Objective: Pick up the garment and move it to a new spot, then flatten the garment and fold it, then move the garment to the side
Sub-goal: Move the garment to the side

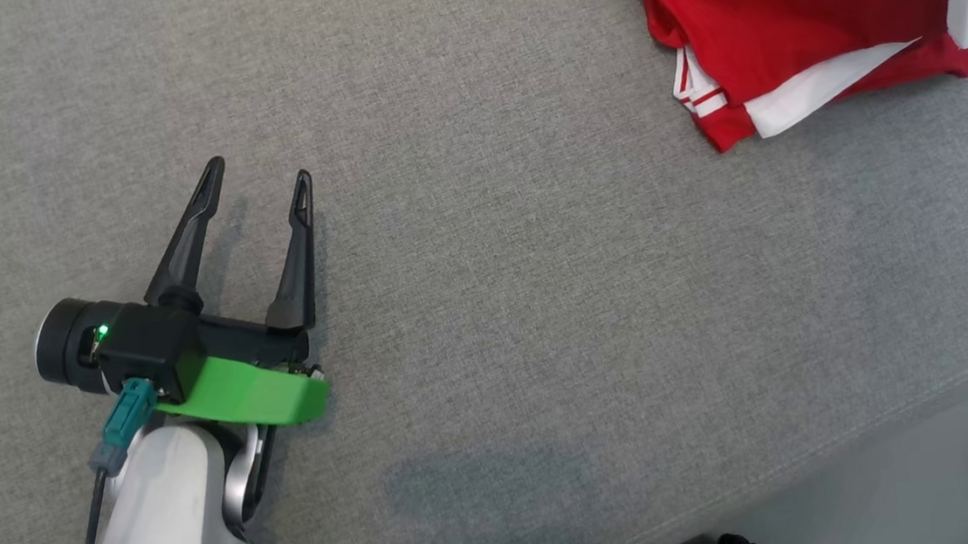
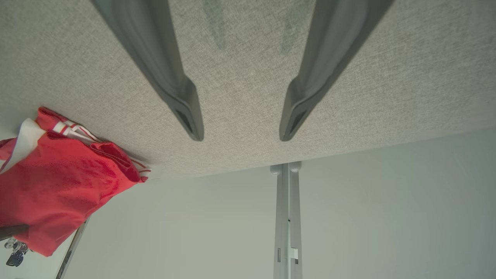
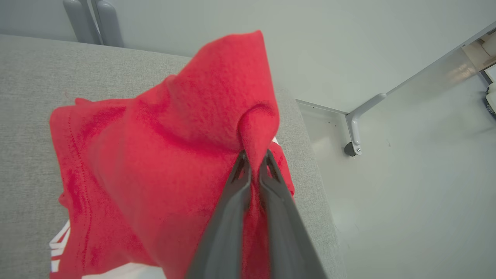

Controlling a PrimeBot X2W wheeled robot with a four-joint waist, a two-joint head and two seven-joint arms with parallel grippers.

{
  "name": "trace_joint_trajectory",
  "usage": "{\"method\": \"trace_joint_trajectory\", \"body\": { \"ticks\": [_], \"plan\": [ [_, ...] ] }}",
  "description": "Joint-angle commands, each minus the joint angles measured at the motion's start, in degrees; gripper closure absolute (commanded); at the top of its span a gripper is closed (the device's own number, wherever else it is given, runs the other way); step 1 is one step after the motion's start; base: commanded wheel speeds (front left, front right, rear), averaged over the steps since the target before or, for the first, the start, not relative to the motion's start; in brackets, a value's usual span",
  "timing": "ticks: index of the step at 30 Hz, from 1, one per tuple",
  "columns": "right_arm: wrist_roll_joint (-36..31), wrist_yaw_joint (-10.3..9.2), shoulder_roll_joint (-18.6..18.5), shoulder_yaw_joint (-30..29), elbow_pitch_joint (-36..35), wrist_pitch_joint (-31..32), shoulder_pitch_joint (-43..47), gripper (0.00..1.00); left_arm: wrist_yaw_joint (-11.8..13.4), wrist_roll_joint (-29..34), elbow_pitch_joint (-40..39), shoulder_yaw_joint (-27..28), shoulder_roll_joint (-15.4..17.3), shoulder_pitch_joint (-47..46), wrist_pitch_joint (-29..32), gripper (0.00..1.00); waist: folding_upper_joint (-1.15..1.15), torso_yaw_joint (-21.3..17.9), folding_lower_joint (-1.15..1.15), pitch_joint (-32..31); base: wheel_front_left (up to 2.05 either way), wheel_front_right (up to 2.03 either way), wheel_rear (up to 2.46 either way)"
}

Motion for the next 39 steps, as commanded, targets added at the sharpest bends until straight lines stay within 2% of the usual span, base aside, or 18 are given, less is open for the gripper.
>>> {"method": "trace_joint_trajectory", "body": {
  "ticks": [1,9,16,22,23,25,31,34,39],
  "plan": [
    [-0.4,-0.10,-0.5,-0.2,0.0,0.1,-0.8,1.00,-0.1,-0.1,-0.1,0.0,0.7,-1.0,-0.2,0.00,0.00,-0.5,-0.01,1.8,0.00,0.00,0.00],
    [-2.0,-0.10,-4.8,-3.3,3.3,0.0,-1.9,1.00,-0.1,-0.6,-0.4,-1.6,1.9,-2.5,-0.2,0.00,0.00,2.0,-0.01,4.2,0.00,0.00,0.00],
    [-7.7,-0.10,-8.9,-6.2,7.8,-2.1,-3.1,1.00,-0.1,-0.3,-1.4,-3.0,2.3,-4.1,-0.2,0.00,0.00,5.5,-0.01,6.8,0.00,0.00,0.00],
    [-11.8,-0.10,-12.6,-6.2,11.1,-5.2,-2.0,1.00,-0.1,-0.2,-2.5,-4.1,2.4,-4.8,-0.2,0.00,0.00,8.1,-0.01,8.1,0.00,0.00,0.00],
    [-12.5,-0.11,-13.0,-6.4,11.6,-6.2,-1.9,0.91,-0.1,0.1,-2.8,-4.2,2.3,-4.8,-0.2,0.00,0.00,8.5,-0.01,8.4,0.00,0.00,0.00],
    [-13.8,-0.10,-13.7,-5.9,13.0,-7.8,-0.9,0.00,-0.1,0.8,-3.2,-4.4,2.1,-5.0,-0.2,0.00,0.00,9.2,-0.01,8.6,0.00,0.00,0.00],
    [-18.0,-0.10,-15.0,-6.6,16.2,-14.7,0.1,0.00,0.8,1.8,-3.8,-3.6,1.5,-4.3,-0.2,0.00,0.00,10.4,-0.01,8.2,0.00,0.00,0.00],
    [-18.4,-0.10,-13.3,-7.3,17.1,-18.7,0.6,0.00,1.1,1.0,-3.3,-2.6,0.9,-3.1,-0.2,0.00,0.00,10.5,-0.01,7.0,0.00,0.00,0.00],
    [-14.1,-0.10,-7.8,-10.3,17.1,-26.0,2.4,0.00,1.0,-1.2,-2.4,-0.3,0.0,-0.9,-0.2,0.00,0.00,10.3,-0.01,2.8,0.00,0.00,0.00]
  ]
}}
